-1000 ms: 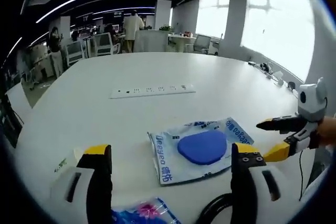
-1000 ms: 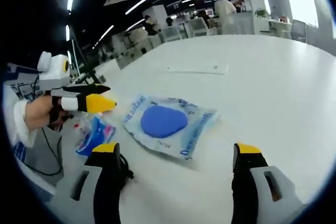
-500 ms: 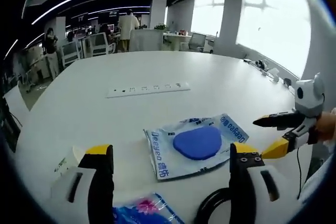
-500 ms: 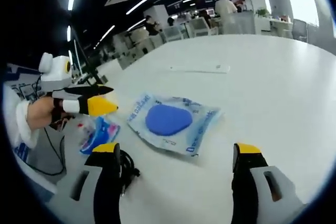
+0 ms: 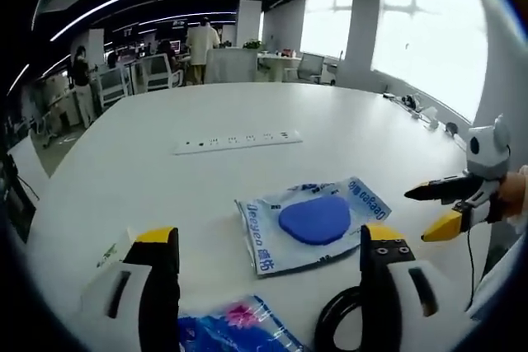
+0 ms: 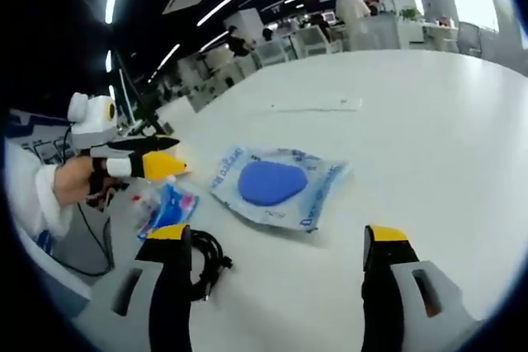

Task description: Arrange the tabletop items into an orderly group along one side of the table until the central work area is clear of visible clutter.

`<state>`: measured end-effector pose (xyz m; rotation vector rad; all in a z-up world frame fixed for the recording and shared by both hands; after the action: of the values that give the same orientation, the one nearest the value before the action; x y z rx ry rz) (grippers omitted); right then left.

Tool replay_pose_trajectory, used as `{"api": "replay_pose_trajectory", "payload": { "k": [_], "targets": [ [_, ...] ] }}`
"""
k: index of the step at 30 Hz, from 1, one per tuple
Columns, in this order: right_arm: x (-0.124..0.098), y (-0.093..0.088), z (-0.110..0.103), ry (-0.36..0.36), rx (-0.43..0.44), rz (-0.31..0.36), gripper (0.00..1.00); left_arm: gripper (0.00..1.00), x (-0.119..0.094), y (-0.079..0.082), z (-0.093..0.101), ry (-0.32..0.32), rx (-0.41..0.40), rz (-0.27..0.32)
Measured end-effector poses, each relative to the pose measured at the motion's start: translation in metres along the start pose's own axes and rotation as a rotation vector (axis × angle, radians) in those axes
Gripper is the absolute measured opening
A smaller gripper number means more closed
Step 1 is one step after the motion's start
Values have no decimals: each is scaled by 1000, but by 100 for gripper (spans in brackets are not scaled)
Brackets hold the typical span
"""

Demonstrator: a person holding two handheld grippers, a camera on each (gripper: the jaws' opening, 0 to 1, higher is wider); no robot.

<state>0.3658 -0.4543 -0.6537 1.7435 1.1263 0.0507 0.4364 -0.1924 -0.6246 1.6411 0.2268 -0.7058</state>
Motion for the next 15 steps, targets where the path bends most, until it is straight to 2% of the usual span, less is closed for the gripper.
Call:
{"api": "replay_pose_trajectory", "payload": {
  "k": [15],
  "targets": [
    [-12, -7, -7, 5, -12, -1, 85, 92, -18, -19, -15, 12, 10, -17]
  ]
}}
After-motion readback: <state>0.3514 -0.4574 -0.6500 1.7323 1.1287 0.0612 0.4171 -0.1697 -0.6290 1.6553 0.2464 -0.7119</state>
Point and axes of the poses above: the point that each gripper's makers call its tool centre point, and the gripper's own axes: x roughly forward along the fingers, z roughly to its right, y roughly out of its top, the point moved 9 cm from there along -x, roughly backward along the fingers, and after that the axes turned 14 degrees about y, right-handed, at the moved point
